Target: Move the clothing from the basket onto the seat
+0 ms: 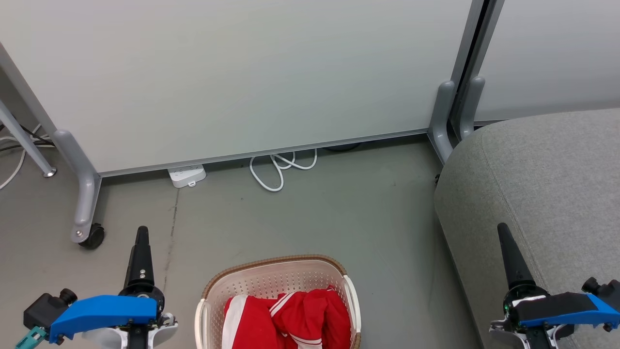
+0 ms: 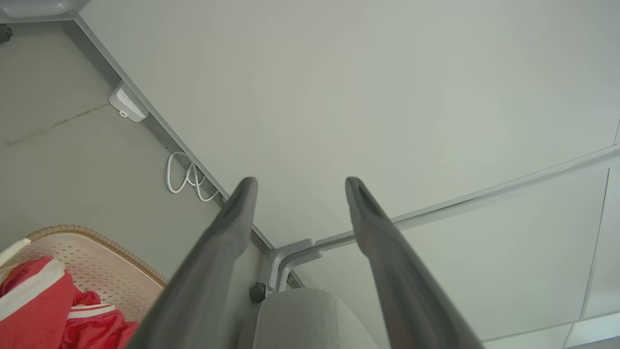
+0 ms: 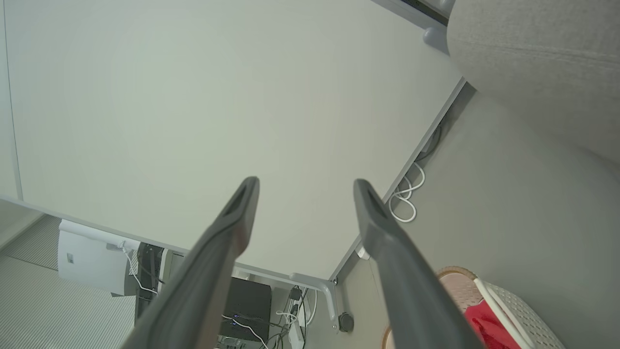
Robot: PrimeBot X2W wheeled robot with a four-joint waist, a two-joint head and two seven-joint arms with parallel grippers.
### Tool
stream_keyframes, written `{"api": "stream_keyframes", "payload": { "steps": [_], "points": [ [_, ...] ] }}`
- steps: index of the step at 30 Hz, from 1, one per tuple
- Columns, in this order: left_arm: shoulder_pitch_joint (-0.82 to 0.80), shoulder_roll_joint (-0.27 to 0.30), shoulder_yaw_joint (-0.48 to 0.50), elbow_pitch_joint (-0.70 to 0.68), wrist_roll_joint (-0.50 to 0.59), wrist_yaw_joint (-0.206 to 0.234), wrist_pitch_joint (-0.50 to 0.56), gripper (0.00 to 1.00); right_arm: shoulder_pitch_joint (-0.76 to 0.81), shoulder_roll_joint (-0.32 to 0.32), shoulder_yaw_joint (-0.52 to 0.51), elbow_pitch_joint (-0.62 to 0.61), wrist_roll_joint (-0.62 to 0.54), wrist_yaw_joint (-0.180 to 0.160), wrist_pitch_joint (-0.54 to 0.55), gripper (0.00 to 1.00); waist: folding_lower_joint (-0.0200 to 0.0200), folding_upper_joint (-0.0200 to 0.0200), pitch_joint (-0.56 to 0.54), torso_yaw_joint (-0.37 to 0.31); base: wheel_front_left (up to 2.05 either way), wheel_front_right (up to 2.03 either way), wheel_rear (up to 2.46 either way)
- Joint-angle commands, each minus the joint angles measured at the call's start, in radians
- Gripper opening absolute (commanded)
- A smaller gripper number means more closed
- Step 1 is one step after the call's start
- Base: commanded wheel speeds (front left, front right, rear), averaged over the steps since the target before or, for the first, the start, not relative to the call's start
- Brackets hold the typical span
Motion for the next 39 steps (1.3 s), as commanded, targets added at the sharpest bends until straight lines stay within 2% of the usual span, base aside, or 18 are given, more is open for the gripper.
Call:
{"api": "stream_keyframes", "payload": {
  "steps": [1,20,39],
  "points": [
    [-0.030,0.008,-0.010,-0.022,0.042,-0.003,-0.011,1.00,-0.028,-0.006,0.007,-0.022,-0.035,0.001,-0.010,1.00,0.0000,0.0000,0.000,0.000,0.00,0.00,0.00],
    [-0.035,0.010,-0.082,-0.032,0.398,0.011,-0.077,1.00,-0.024,-0.008,0.063,-0.024,-0.354,0.001,-0.077,1.00,0.0000,0.0000,0.004,0.005,0.00,0.00,0.00],
    [-0.033,0.011,-0.118,-0.021,0.645,0.005,-0.133,1.00,-0.024,-0.010,0.081,-0.011,-0.584,0.002,-0.133,1.00,0.0000,0.0000,0.006,0.009,0.00,0.00,0.00]
  ]
}}
